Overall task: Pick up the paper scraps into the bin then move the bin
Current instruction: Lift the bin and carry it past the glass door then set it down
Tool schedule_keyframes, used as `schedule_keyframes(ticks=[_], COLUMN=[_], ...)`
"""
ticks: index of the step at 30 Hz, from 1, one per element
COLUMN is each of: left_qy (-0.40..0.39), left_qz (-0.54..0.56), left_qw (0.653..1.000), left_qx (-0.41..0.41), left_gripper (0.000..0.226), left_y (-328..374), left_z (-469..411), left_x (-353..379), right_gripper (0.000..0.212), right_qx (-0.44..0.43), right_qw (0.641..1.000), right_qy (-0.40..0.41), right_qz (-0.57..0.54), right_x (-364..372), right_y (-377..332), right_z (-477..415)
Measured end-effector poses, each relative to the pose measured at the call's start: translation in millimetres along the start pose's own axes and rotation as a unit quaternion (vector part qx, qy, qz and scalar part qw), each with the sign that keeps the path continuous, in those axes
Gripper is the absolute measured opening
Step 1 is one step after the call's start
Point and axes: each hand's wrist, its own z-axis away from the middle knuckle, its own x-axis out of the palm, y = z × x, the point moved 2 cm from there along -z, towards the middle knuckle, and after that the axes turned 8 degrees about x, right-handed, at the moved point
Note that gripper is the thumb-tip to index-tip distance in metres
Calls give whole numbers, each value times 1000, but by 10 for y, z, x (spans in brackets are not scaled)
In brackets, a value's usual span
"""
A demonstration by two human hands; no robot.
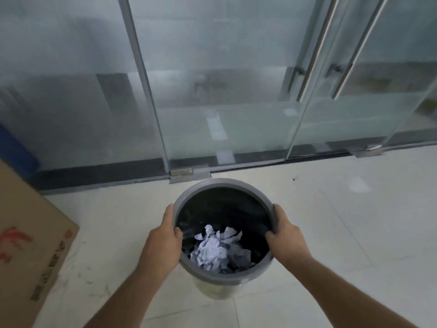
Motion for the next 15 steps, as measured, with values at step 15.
schedule_keyframes(ticks=[15], left_qy=[163], left_qz=[39], left_qw=[984], left_qx=[66], left_gripper=[45], left_y=[3479], left_z=[655], left_x=[-4171], right_gripper=[61], right_qx=[-177], right_qw=[980], right_qy=[67], right_qz=[-65], right_x=[-3605], right_y=[-3831], right_z=[1326])
